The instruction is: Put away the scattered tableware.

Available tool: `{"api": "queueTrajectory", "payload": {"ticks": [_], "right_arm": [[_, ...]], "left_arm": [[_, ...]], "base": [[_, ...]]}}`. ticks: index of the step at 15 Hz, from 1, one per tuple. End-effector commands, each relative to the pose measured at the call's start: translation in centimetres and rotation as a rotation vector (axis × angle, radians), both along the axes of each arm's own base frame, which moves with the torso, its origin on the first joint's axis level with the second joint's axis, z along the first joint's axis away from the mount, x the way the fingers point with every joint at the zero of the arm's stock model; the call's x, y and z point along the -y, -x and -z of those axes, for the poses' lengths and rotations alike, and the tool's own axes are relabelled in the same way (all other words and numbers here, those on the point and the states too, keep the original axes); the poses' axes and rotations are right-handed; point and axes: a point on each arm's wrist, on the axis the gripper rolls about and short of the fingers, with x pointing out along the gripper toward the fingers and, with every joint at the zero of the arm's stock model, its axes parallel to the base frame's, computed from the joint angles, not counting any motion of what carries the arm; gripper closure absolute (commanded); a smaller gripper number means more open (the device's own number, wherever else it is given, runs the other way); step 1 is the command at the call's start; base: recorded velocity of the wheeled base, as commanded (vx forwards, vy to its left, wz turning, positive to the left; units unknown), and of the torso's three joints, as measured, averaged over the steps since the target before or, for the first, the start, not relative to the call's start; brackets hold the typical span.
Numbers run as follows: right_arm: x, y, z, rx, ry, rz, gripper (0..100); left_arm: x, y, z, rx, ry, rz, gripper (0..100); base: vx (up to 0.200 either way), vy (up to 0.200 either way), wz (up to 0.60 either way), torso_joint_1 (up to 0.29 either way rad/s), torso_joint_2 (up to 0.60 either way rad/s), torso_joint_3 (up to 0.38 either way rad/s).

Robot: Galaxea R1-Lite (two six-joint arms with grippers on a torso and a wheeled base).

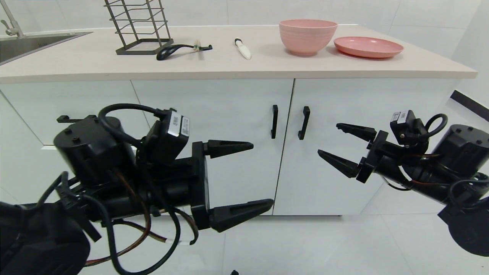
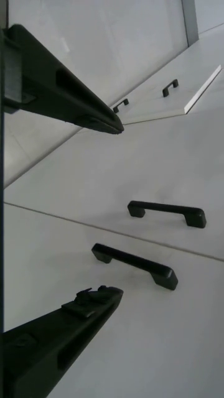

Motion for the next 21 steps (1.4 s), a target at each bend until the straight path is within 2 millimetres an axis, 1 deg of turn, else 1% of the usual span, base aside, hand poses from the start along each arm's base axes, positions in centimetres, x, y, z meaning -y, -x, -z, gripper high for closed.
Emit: {"api": "queueTrajectory", "payload": {"ticks": [1,3,4,5,7,10,11,12,13,14,17,18,19,21], "right_arm": [[-0.3,-0.9,0.7,0.001,0.018,-0.031,0],[-0.5,-1.6,1.4,-0.007,0.024,-0.048,0],[-0.7,-1.9,1.5,-0.005,0.024,-0.058,0],[-1.1,-2.6,1.7,0.004,0.027,-0.07,0],[-1.6,-3.4,2.2,0.005,0.03,-0.079,0],[-2.1,-4.5,2.6,0.011,0.029,-0.089,0],[-2.1,-4.9,2.7,0.017,0.028,-0.087,0],[-2.2,-5.5,2.8,0.022,0.026,-0.085,0],[-2.3,-5.8,2.9,0.025,0.025,-0.084,0],[-2.2,-6.1,3.0,0.028,0.025,-0.081,0],[-2.3,-7.0,2.9,0.05,0.02,-0.077,0],[-2.4,-7.2,2.9,0.056,0.019,-0.08,0],[-2.5,-7.5,3.2,0.056,0.019,-0.08,0],[-2.6,-7.9,3.1,0.07,0.017,-0.1,0]], "left_arm": [[3.0,-1.7,0.3,0.008,0.003,0.057,0],[4.0,-2.1,0.4,0.013,0.008,0.102,0],[4.4,-2.7,0.2,0.023,0.015,0.113,0],[5.0,-3.9,0.0,0.036,0.027,0.105,0],[6.1,-5.4,0.2,0.034,0.033,0.093,0],[7.9,-7.6,2.2,0.019,0.023,0.076,0],[8.1,-8.3,2.4,0.016,0.022,0.069,0],[8.6,-9.4,2.8,0.024,0.028,0.06,0],[9.0,-10.0,3.0,0.029,0.031,0.058,0],[9.0,-10.4,2.8,0.032,0.034,0.052,0],[9.1,-10.7,2.8,0.025,0.029,0.04,0],[9.1,-11.1,2.7,0.033,0.039,0.0,0],[9.1,-11.6,2.5,0.048,0.054,-0.037,0],[9.0,-12.0,1.9,0.078,0.079,-0.047,0]], "base": [[0.0,0.0,0.0,0.0,0.0,0.0],[0.0,0.0,0.0,0.0,0.0,0.0],[0.0,0.0,0.0,0.0,0.0,0.0],[0.0,0.0,0.0,0.0,0.0,0.0],[0.0,0.0,0.0,0.0,0.0,0.0],[0.0,0.0,0.0,0.0,0.0,0.0],[0.0,0.0,0.0,0.0,0.0,0.0],[0.0,0.0,0.0,0.0,0.0,0.0],[0.0,0.0,0.0,0.0,0.0,0.0],[0.0,0.0,0.0,0.0,0.0,0.0],[0.0,0.0,0.0,0.0,0.0,0.0],[0.0,0.0,0.0,0.0,0.0,0.0],[0.0,0.0,0.0,0.0,0.0,0.0],[0.0,0.0,0.0,0.0,0.0,0.0]]}}
